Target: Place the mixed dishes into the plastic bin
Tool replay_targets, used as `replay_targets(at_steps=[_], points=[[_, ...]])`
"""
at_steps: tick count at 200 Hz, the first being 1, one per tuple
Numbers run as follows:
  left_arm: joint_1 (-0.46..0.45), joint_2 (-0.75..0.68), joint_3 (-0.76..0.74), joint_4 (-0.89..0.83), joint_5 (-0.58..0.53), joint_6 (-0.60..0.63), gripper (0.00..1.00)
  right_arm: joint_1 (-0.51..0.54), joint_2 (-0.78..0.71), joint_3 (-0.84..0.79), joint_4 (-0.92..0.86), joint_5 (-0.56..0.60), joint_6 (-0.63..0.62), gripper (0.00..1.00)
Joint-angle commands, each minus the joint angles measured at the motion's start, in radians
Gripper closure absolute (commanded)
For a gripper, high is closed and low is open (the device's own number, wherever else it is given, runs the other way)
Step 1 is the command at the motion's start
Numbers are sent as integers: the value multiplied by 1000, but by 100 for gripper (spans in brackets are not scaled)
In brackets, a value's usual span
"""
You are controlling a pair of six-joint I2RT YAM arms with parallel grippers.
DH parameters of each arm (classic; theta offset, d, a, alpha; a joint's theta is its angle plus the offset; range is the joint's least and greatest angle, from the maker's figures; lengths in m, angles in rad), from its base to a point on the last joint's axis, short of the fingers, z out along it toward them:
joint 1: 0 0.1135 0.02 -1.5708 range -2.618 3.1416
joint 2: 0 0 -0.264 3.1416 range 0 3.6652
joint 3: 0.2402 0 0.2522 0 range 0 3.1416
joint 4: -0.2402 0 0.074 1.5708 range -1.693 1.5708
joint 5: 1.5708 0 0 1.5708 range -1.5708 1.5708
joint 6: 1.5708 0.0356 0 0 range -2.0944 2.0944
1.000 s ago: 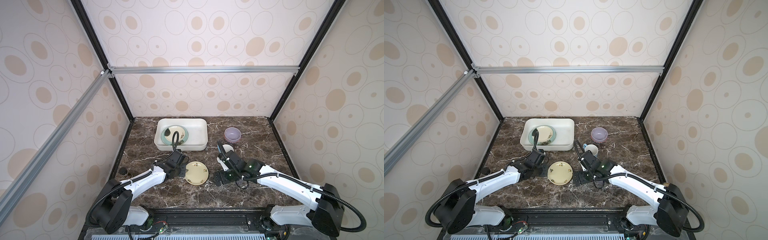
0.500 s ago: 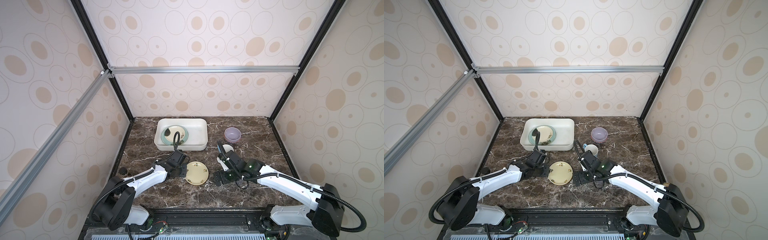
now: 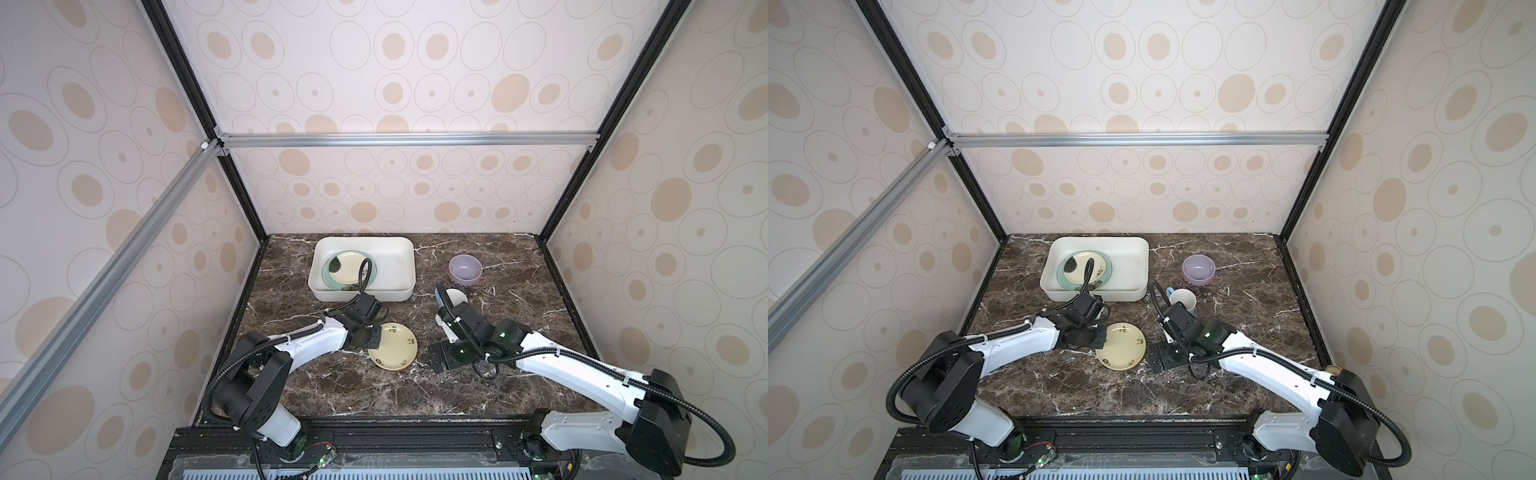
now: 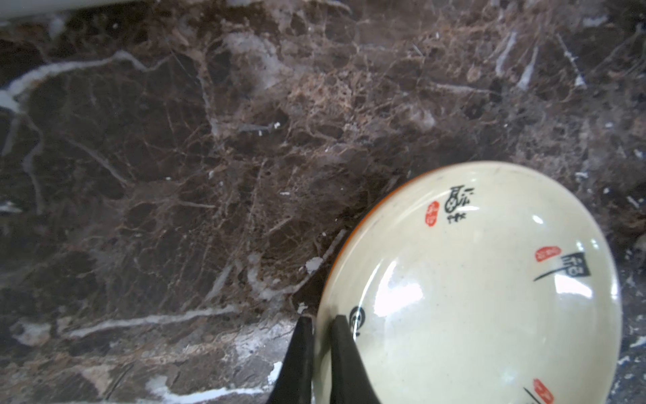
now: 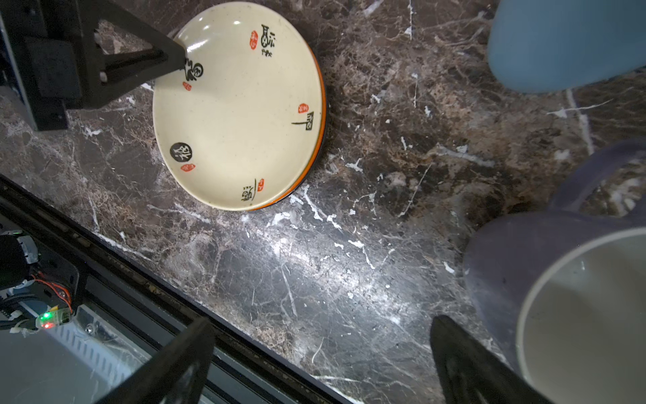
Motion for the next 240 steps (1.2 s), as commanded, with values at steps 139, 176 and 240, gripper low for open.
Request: replay_targets(at_steps=[139, 176, 240], points=[[27, -160, 82, -146, -74, 32, 100, -7, 9, 49, -31, 11, -31, 0], [59, -202, 116, -156, -27, 46, 100, -8, 16, 74, -38, 14, -39, 0], [99, -257, 133, -148, 34, 52, 100, -15, 24, 94, -47, 11, -49, 0]])
